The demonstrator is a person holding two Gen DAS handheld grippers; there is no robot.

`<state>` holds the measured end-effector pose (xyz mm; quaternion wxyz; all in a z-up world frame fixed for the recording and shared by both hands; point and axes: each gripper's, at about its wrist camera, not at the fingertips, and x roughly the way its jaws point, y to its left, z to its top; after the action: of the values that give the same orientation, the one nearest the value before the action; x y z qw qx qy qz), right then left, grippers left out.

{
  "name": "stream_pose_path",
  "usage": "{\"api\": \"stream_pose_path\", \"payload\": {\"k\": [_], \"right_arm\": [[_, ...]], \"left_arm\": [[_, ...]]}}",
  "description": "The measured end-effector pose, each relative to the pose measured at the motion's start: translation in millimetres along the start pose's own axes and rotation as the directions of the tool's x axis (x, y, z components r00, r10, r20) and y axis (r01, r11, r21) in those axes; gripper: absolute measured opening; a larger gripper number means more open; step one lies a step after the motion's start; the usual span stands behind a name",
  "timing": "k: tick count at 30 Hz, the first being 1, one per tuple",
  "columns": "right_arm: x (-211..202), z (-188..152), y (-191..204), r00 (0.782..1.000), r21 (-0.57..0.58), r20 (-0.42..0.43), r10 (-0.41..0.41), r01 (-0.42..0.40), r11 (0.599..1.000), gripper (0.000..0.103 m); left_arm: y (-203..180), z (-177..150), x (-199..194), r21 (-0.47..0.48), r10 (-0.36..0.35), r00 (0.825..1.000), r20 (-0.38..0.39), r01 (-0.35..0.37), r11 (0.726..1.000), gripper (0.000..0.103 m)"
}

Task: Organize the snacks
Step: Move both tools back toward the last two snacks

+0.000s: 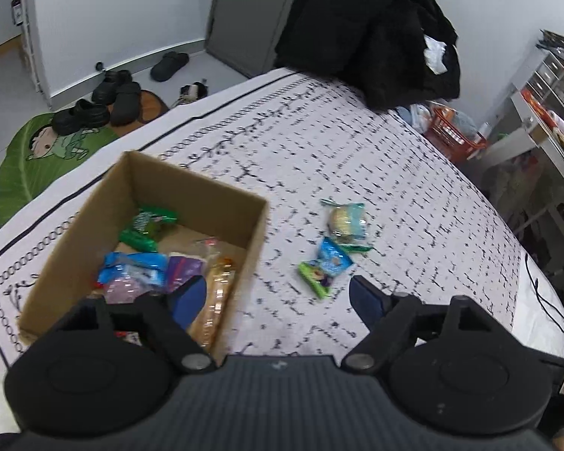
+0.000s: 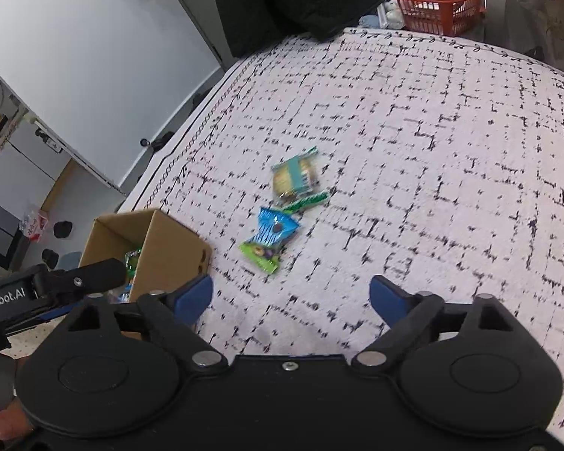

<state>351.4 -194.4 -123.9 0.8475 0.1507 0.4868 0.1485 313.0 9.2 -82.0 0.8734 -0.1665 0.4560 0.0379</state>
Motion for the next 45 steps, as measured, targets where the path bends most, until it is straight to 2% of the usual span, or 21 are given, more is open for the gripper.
{"api": "stream_pose_path", "payload": {"k": [6,17,28,34,40,43,45], "right_arm": [[0,10,-21,1.000,0.001,0.028,0.004,-0.004,1.000,0.100],[14,26,-52,0.999,0.011,0.043,-0.003,0.002,1.000,0.101],[34,43,-67,0.999,0.010,0.020,-0.035,0.035,0.999,0.101],[41,53,-73,0.998,0.012,0.006,-0.056,0.056,0.998,0.101],[50,59,-77,0.997,0.009,-0.008,-0.081,0.081,0.997,0.101],[58,60,-75,0.996,0.008,-0.021,-0.086,0.086,0.996,0.101],[65,61,-72,0.995,0.002,-0.036,-0.095,0.095,0.995,0.100]], "left_arm": [[-17,-2,15,0.002,-0.005,1.000,-0.014,0.005,1.000,0.083],[-39,-4,50,-0.001,0.002,1.000,-0.030,-0.002,1.000,0.083],[-57,-6,98,0.005,-0.009,0.999,-0.052,0.009,1.000,0.083],[-64,-6,124,0.051,0.001,0.998,-0.065,0.002,0.999,0.082],[-68,-6,148,0.100,0.048,0.995,-0.091,-0.039,0.994,0.080],[-71,-8,158,0.127,0.098,0.989,-0.112,-0.083,0.988,0.080],[-71,-9,162,0.121,0.094,0.989,-0.111,-0.080,0.989,0.077]]}}
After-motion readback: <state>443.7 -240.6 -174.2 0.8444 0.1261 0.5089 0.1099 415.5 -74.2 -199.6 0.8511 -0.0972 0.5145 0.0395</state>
